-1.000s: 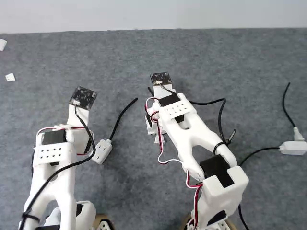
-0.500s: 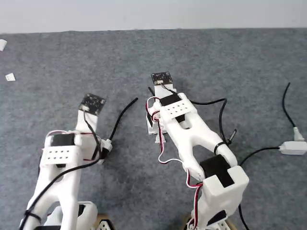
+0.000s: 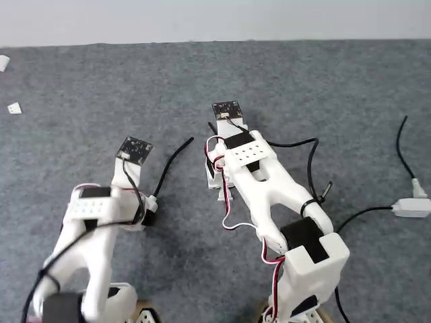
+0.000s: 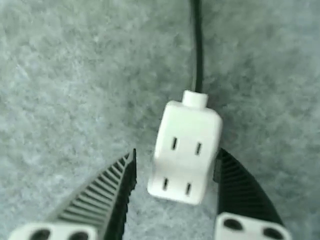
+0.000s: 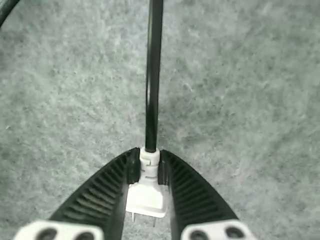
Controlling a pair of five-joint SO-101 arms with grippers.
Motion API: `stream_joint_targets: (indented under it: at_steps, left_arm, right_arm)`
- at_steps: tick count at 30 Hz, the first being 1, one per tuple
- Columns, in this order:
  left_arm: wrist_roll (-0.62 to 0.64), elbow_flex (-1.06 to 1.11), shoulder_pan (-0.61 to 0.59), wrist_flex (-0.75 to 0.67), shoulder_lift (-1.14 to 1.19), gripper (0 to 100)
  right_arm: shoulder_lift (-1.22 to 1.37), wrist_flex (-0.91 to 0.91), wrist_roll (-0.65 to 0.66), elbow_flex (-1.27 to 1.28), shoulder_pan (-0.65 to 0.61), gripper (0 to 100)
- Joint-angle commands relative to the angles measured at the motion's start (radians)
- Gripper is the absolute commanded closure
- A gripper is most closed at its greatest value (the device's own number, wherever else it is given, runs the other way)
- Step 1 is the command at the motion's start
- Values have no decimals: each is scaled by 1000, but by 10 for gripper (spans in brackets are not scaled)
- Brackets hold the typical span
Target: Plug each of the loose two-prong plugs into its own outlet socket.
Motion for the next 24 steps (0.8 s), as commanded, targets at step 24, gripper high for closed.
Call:
stream_joint_targets:
  at_steps: [24]
  left_arm:
    - [767, -317, 307, 382, 44, 988]
  right_arm:
    - [-76, 1, 14, -11, 73, 990]
